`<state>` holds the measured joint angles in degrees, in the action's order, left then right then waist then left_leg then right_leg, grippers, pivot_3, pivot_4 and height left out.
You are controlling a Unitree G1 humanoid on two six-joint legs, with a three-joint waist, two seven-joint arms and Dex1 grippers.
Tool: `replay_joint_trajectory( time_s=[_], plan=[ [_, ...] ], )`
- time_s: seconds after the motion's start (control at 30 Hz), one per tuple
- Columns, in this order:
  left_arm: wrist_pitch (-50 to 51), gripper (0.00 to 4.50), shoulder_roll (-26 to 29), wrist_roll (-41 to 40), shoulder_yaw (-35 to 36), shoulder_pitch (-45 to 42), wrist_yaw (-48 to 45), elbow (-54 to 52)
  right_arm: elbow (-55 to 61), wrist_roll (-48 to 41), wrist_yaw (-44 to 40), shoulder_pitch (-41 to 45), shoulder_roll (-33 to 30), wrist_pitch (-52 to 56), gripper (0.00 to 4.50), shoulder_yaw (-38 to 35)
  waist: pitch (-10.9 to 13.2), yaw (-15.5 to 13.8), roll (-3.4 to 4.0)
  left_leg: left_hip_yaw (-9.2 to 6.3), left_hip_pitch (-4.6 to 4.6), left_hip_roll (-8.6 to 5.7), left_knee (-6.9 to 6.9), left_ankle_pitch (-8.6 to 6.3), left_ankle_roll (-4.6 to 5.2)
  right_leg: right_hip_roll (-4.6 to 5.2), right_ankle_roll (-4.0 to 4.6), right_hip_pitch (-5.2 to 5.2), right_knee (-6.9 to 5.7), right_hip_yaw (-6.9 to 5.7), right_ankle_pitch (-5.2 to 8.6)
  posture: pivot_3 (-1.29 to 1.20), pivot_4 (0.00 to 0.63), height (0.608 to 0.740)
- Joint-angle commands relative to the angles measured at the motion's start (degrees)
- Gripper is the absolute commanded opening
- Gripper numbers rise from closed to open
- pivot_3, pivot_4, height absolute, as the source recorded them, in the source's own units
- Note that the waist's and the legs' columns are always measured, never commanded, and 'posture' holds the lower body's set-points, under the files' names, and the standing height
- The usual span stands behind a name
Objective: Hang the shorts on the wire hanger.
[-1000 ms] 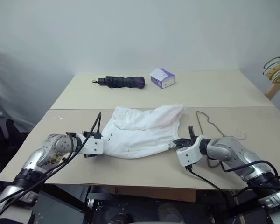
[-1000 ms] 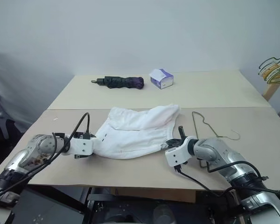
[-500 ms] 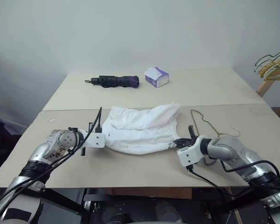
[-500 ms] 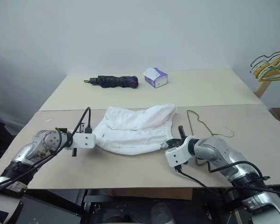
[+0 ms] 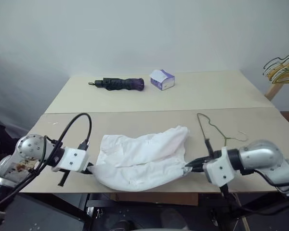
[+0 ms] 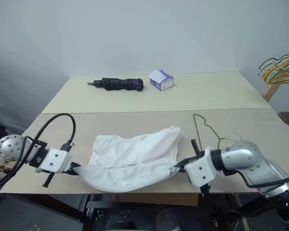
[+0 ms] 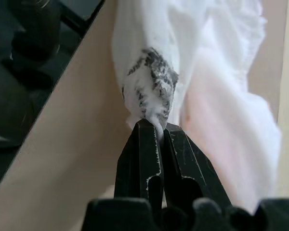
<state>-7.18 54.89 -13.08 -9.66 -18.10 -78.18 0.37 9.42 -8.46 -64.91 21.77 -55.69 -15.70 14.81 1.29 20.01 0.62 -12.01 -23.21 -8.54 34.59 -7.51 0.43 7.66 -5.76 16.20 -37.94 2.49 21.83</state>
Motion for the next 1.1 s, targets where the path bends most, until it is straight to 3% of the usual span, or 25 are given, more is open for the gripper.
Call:
replay_joint_trajectory(
  time_s=[0.03,0.1,0.17,0.27,0.4,0.47,0.53,0.7,0.8,0.93,1.1],
  plan=[
    [4.17,0.05,-5.17,3.06,1.91,-9.49,8.89,4.81,-7.05,-0.68,2.18,11.77,5.03,4.98,0.0,-2.88,0.07,0.02,-0.13,0.02,0.02,0.04,0.02,0.0,0.0,-0.04,0.0,-0.02,0.04,-0.03,-0.03,-0.34,0.0,0.74],
    [7.85,0.05,-12.37,7.02,2.17,-20.39,19.55,13.9,-18.88,6.59,10.98,21.99,10.82,2.78,0.0,-2.83,-0.04,0.08,-0.31,-0.02,-0.04,0.06,0.02,0.17,0.37,-0.17,0.0,0.05,0.13,-0.13,-0.08,-0.33,0.0,0.74],
    [10.48,0.05,-20.2,11.44,3.34,-33.19,34.76,25.51,-32.68,17.28,27.58,33.4,16.28,1.69,0.0,-1.97,0.21,0.1,-0.41,-0.04,-0.02,-0.01,0.2,0.09,0.4,-0.21,0.01,0.05,-0.04,-0.2,-0.09,-0.33,0.0,0.74],
    [9.1,0.05,-25.84,15.54,5.33,-46.16,50.51,39.72,-47.56,27.5,48.38,44.47,20.87,-0.22,0.0,-1.15,0.44,0.24,-0.54,-0.39,-0.35,-0.36,0.17,0.26,0.3,-0.12,-0.02,0.35,-0.06,-0.29,-0.16,-0.33,0.0,0.74],
    [-1.73,0.05,-27.11,21.84,7.9,-63.64,80.91,56.81,-58.64,34.06,81.6,56.03,24.96,-7.06,0.0,-4.62,0.56,1.65,-0.64,-0.01,-1.1,-0.49,0.1,0.3,0.26,0.29,0.14,0.97,-0.3,-0.19,-0.25,-0.35,0.0,0.74],
    [-7.32,0.05,-26.07,24.17,7.47,-67.09,87.55,60.33,-60.72,35.72,89.1,57.17,24.76,-12.29,0.0,-4.74,0.56,2.26,-0.65,0.38,-1.49,-0.55,0.13,0.45,0.04,0.59,0.07,1.31,-0.31,-0.05,-0.21,-0.35,0.0,0.74],
    [-14.05,0.05,-25.05,25.49,7.47,-68.53,91.1,61.44,-61.6,37.26,93.61,55.75,23.99,-17.56,0.0,-4.32,0.54,2.57,-0.69,1.05,-1.5,-0.65,0.28,0.17,0.5,0.96,-0.14,1.29,-0.35,-0.01,-0.09,-0.36,0.0,0.74],
    [-22.88,0.05,-24.68,23.96,5.12,-60.56,75.55,58.2,-62.25,38.98,86.81,45.94,20.97,-27.07,0.0,-0.54,0.33,2.62,-0.95,1.38,-1.29,-1.17,0.72,-0.15,1.03,1.49,-0.56,1.1,-0.14,-0.03,-0.17,-0.36,0.0,0.74],
    [-25.87,0.05,-23.03,20.44,2.0,-47.86,59.01,47.36,-61.51,40.49,80.49,38.85,18.19,-34.0,0.0,2.91,0.37,2.61,-0.86,1.31,-0.99,-1.54,0.57,0.01,1.68,1.77,-0.93,1.03,-0.23,-0.02,-0.3,-0.36,0.0,0.74],
    [-17.72,0.05,-16.23,11.94,-1.09,-27.2,37.14,25.19,-62.45,36.45,64.75,30.68,17.02,-40.6,0.0,6.68,0.39,4.29,-0.74,1.37,-0.77,-1.5,0.45,0.36,1.69,1.73,-0.98,0.93,-0.28,0.1,-0.63,-0.36,0.0,0.74],
    [-8.68,0.05,-5.82,9.66,-2.25,-8.0,23.0,8.35,-62.59,39.53,56.28,24.6,16.01,-45.47,0.0,10.87,0.4,6.11,-0.71,1.43,-0.6,-1.33,0.2,0.36,1.69,1.6,-0.94,1.09,-0.32,0.32,-0.65,-0.34,0.0,0.74]
  ],
)
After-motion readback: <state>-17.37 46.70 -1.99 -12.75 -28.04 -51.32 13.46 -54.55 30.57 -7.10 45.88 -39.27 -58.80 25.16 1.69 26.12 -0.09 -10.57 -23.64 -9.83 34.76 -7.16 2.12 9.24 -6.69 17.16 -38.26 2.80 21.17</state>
